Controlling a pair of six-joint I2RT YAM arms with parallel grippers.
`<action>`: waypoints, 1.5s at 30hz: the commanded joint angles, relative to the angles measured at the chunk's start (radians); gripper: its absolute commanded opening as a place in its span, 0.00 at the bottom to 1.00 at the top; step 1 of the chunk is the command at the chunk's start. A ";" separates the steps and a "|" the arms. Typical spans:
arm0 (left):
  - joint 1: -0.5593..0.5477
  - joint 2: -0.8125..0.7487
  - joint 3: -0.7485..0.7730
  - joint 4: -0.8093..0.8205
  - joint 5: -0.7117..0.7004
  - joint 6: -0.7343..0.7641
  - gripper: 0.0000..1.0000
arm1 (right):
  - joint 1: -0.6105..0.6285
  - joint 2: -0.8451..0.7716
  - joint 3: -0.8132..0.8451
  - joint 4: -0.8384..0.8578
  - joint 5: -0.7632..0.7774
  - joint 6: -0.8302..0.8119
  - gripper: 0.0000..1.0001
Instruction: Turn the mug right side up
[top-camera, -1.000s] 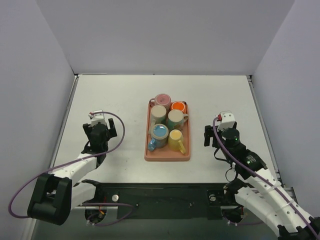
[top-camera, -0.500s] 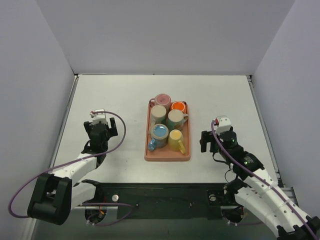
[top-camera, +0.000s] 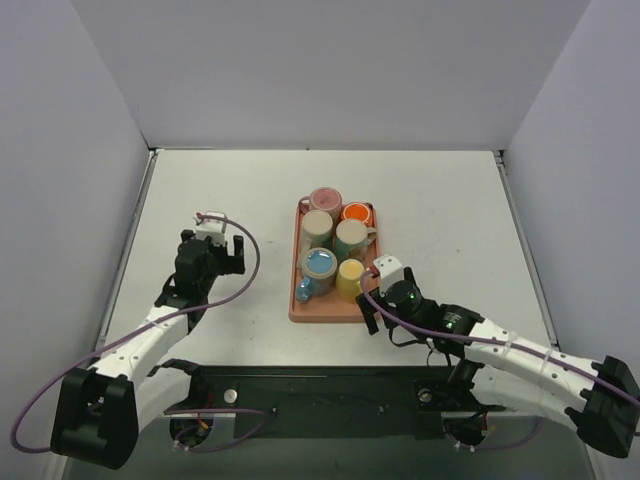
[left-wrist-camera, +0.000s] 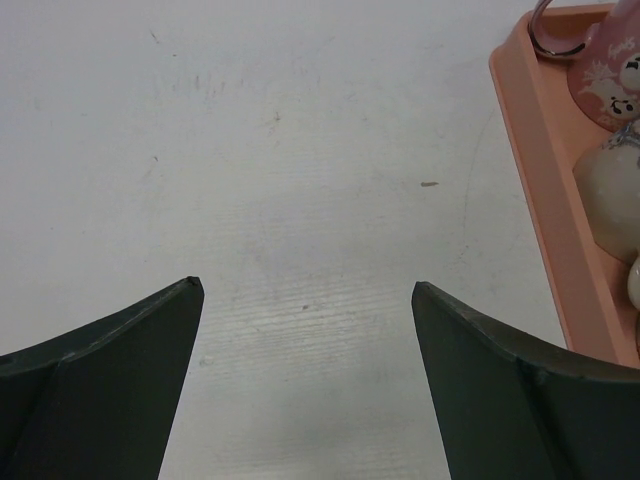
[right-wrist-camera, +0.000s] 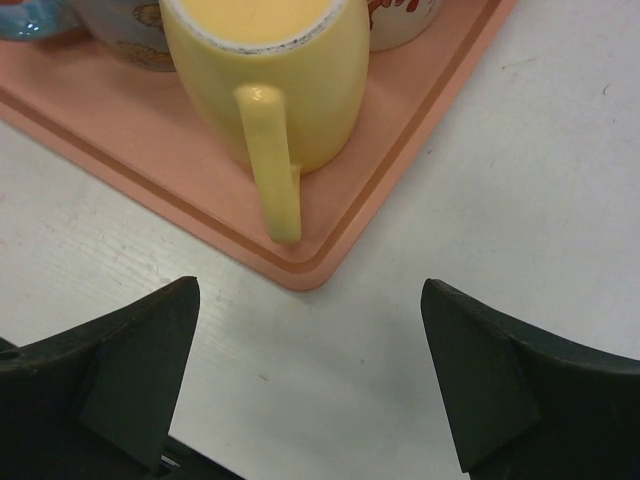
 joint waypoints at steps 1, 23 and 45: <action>0.004 -0.018 0.026 -0.043 0.052 0.041 0.97 | 0.022 0.095 0.065 0.089 0.079 -0.003 0.86; 0.004 -0.158 0.100 -0.103 0.510 0.378 0.97 | -0.159 0.204 0.369 -0.175 -0.192 0.167 0.00; -0.321 -0.001 0.318 0.312 0.549 1.308 0.68 | -0.481 0.347 0.825 0.110 -0.783 0.961 0.00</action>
